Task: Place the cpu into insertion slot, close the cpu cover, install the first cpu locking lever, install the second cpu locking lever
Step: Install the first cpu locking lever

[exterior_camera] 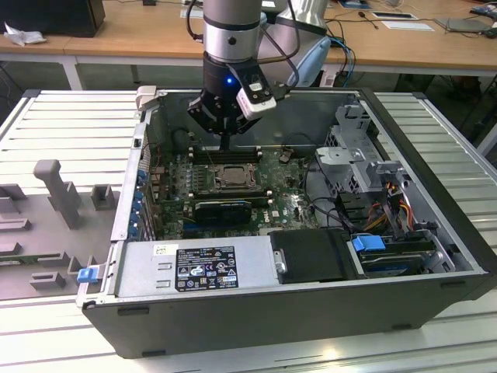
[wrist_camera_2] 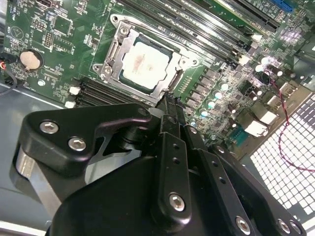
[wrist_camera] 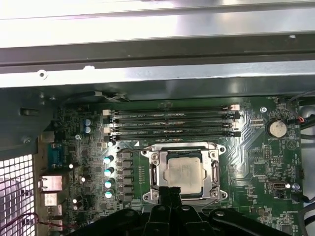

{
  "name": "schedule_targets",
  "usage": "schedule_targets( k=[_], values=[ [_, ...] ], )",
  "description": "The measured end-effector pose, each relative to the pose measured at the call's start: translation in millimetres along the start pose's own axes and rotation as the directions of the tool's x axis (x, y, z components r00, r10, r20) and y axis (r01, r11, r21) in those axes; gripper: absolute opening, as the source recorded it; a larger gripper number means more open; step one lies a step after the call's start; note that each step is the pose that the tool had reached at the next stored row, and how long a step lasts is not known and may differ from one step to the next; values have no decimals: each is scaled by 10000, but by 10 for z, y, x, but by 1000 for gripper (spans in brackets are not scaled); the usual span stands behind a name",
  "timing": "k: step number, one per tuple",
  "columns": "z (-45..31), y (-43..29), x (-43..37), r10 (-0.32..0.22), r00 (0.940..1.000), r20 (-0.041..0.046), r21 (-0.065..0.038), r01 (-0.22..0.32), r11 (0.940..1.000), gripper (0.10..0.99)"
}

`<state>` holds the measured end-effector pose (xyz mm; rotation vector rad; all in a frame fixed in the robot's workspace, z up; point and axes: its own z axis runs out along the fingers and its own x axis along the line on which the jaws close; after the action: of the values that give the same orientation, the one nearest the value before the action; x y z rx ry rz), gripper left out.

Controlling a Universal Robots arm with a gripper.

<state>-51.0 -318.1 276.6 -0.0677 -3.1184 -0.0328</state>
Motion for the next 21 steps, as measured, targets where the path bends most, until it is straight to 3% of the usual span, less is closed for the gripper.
schedule_targets(
  k=[15,21],
  values=[
    [2,-5,102,-113,9999,-3,-18,113,9999,106],
    [19,-10,213,-245,9997,-6,-44,245,9997,106]
  ],
)
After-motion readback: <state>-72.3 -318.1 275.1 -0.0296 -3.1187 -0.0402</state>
